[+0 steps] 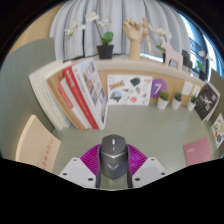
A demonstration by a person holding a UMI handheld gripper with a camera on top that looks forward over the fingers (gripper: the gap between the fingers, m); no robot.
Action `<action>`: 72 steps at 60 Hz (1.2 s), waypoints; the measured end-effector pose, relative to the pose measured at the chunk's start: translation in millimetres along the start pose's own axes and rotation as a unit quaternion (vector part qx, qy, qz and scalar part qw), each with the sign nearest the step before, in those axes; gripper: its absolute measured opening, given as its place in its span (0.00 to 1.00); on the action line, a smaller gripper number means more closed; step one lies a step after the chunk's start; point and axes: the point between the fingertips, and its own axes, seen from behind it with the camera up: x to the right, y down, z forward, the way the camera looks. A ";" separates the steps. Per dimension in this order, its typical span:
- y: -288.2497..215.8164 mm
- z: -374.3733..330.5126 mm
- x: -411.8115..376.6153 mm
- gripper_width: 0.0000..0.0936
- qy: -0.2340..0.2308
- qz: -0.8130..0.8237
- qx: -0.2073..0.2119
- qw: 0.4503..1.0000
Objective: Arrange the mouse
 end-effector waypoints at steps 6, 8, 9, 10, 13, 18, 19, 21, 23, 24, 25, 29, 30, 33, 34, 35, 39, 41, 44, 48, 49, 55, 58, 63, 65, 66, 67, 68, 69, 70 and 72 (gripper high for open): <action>-69.1 -55.5 43.2 0.39 0.018 -0.012 0.069 0.997; -92.0 -77.7 60.9 0.39 0.021 -0.011 0.092 0.995; -103.1 -88.3 69.5 0.39 0.022 -0.013 0.104 0.994; -113.7 -98.9 78.3 0.39 0.023 -0.014 0.116 0.993; -138.7 -127.8 108.3 0.39 0.028 -0.018 0.143 0.989; -167.3 -165.7 161.4 0.39 0.034 -0.025 0.184 0.982; -170.7 -171.5 172.2 0.39 0.034 -0.025 0.190 0.981; -174.6 -181.4 195.0 0.39 0.034 -0.025 0.197 0.980; -176.0 -187.0 218.2 0.38 0.039 -0.026 0.201 0.978; -175.8 -189.1 230.6 0.39 0.042 -0.027 0.202 0.978; -174.6 -191.1 242.5 0.38 0.044 -0.028 0.202 0.978; -161.0 -189.8 287.9 0.38 0.050 -0.031 0.195 0.979; -155.1 -187.7 299.4 0.38 0.051 -0.030 0.190 0.980; -130.6 -175.0 330.1 0.38 0.057 -0.032 0.170 0.983; -122.2 -170.4 341.2 0.38 0.060 -0.032 0.160 0.985; -113.4 -165.3 352.0 0.38 0.064 -0.031 0.149 0.986; -74.9 -143.9 384.8 0.39 0.070 -0.029 0.108 0.991; -55.9 -131.9 395.6 0.38 0.069 -0.023 0.095 0.993; -31.5 -115.5 409.7 0.38 0.064 -0.009 0.072 0.995; 2.1 -94.3 421.3 0.38 0.060 0.000 0.042 0.997; 10.2 -89.2 423.3 0.38 0.059 0.001 0.034 0.998; 50.6 -61.3 426.4 0.38 0.043 0.005 -0.005 0.999; 64.5 -50.4 426.3 0.38 0.036 0.010 -0.017 0.999; 83.1 -34.3 423.2 0.39 0.024 0.022 -0.032 0.999; 90.9 -28.8 423.2 0.38 0.021 0.020 -0.040 0.999; 94.5 -26.4 423.1 0.38 0.021 0.019 -0.043 0.999; 98.0 -24.3 422.8 0.39 0.020 0.018 -0.047 0.999; 101.3 -22.4 422.0 0.39 0.018 0.017 -0.050 0.998; 104.6 -20.5 421.2 0.40 0.017 0.017 -0.053 0.998; 108.5 -20.3 421.0 0.41 0.016 0.017 -0.060 0.998; 102.4 -19.7 421.1 0.41 0.019 0.019 -0.044 0.999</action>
